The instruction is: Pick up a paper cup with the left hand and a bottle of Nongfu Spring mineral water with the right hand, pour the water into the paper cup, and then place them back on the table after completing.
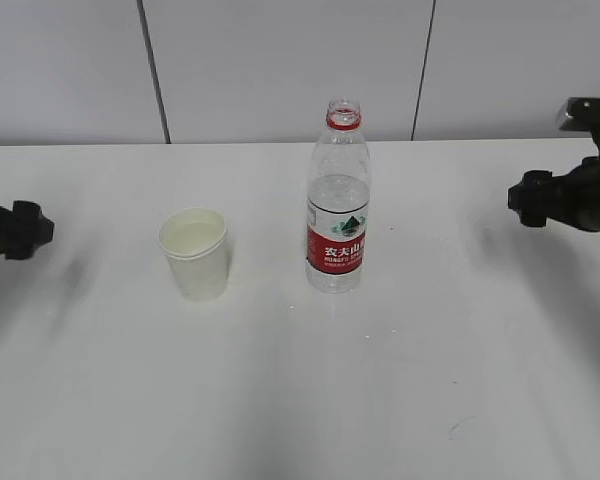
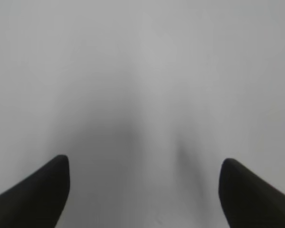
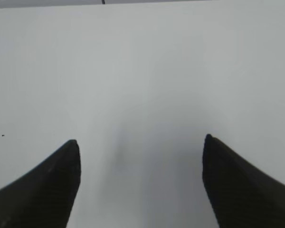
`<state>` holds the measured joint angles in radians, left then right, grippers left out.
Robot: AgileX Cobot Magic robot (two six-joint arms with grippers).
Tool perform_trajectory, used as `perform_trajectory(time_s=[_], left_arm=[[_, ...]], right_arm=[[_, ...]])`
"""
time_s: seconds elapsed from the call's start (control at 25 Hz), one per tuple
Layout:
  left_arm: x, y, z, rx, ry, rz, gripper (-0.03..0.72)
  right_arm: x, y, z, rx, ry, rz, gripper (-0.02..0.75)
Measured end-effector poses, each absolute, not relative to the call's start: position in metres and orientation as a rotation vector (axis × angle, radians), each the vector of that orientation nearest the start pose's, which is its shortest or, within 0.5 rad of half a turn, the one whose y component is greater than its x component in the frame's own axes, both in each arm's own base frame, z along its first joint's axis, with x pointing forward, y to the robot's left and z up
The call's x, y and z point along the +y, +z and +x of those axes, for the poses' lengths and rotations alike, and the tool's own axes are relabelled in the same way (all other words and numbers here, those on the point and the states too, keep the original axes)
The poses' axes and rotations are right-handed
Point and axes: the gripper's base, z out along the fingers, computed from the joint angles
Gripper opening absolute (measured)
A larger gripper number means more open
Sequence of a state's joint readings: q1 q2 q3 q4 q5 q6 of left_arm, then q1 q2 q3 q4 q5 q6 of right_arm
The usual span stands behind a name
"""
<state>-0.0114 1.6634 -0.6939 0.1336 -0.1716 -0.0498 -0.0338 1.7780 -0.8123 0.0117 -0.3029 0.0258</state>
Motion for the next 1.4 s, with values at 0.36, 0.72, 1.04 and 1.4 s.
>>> perform_trajectory(time_s=[0.36, 0.72, 1.04, 1.4], left_arm=[[0.003, 0.245, 0.316, 2.536, 0.107, 0.071, 0.58], [0.006, 0.26, 0.303, 2.792, 0.155, 0.06, 0.553], [0.003, 0.263, 0.291, 2.885, 0.106, 0.075, 0.552], [0.001, 0.276, 0.232, 2.858, 0.06, 0.053, 0.552]], right_arm=[[-0.012, 0.232, 0.365, 2.649, -0.006, 0.028, 0.589], [-0.011, 0.264, 0.356, 2.887, -0.01, -0.057, 0.589], [-0.011, 0.27, 0.339, 2.99, -0.004, -0.086, 0.589], [-0.009, 0.296, 0.279, 2.959, -0.002, -0.09, 0.587]])
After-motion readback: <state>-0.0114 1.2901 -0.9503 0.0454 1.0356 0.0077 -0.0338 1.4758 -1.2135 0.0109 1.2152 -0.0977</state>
